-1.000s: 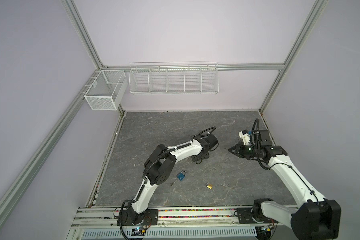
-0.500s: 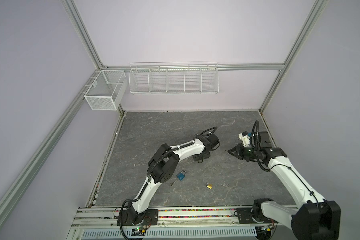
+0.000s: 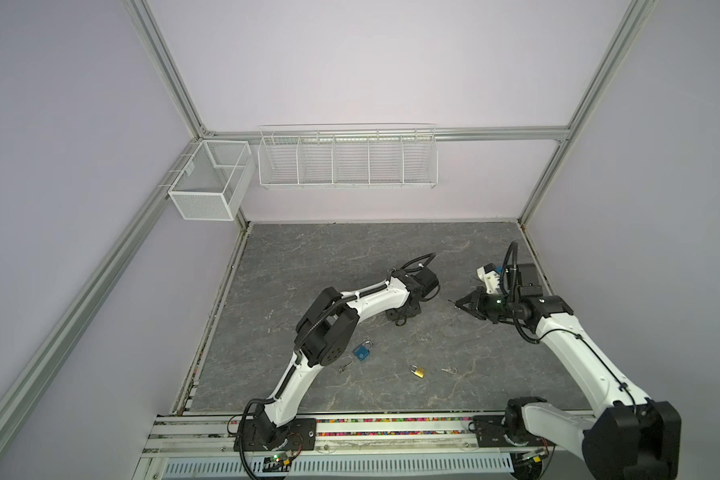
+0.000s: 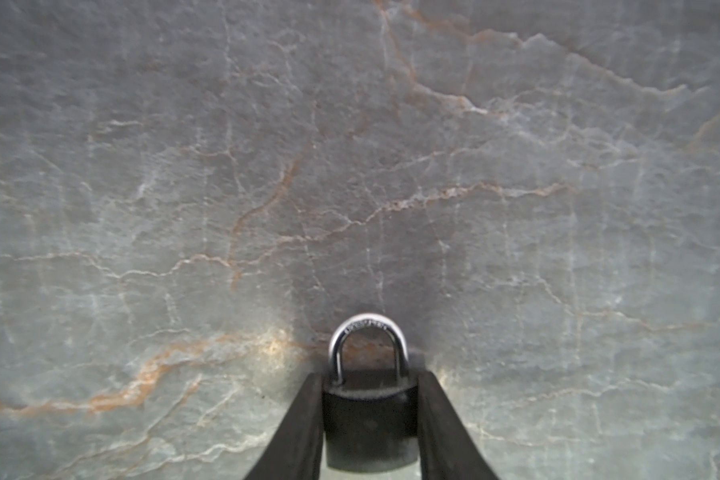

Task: Unlock with the key
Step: 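Lift the black padlock with the left gripper while the right gripper moves toward it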

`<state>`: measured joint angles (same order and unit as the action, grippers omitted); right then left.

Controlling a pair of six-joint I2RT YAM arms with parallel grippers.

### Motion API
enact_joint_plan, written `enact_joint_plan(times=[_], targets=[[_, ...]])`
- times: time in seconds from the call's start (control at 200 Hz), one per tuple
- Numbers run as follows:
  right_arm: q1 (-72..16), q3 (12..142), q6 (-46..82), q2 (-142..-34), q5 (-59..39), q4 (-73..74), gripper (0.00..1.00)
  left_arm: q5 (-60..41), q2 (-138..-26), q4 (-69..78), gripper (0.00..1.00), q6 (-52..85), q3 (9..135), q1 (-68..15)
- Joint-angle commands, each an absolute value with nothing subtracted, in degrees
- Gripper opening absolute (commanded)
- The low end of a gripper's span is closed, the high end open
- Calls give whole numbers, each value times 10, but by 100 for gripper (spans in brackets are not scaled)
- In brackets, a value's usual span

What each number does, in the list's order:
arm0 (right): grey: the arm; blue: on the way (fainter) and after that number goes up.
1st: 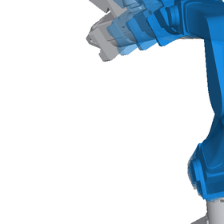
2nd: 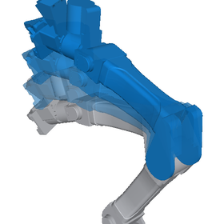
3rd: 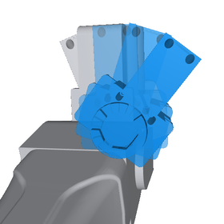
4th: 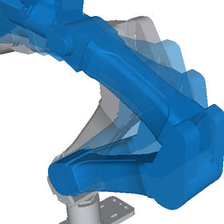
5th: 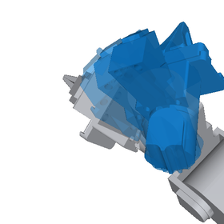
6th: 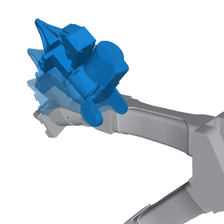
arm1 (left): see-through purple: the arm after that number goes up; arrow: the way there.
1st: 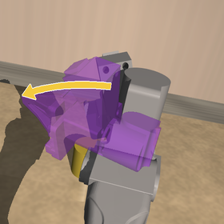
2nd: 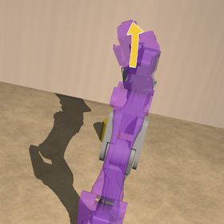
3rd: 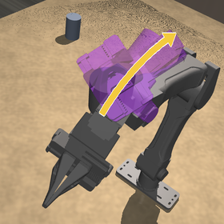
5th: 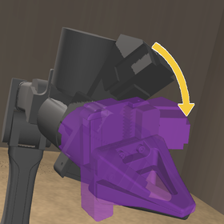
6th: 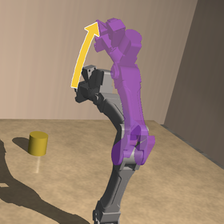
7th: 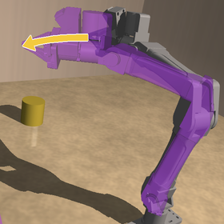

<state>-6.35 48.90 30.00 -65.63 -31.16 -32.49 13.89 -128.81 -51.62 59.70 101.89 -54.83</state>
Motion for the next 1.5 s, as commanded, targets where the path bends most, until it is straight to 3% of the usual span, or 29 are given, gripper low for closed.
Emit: enact_joint_plan(times=[0.0,0.465,0.785,1.175,1.494], targets=[[-60,480,297,-643,-320,-318,6,140,-1296,-522,32,600,1010,-551],[-60,486,294,-644,-318,-320,6,142,-1284,-512,22,606,998,-550],[-87,500,273,-641,-290,-328,6,136,-1199,-473,19,648,972,-537],[-252,514,314,-577,-141,-242,6,50,-989,-207,12,826,781,-508],[-372,512,331,-586,35,-153,7,34,-896,-98,9,935,706,-523]])
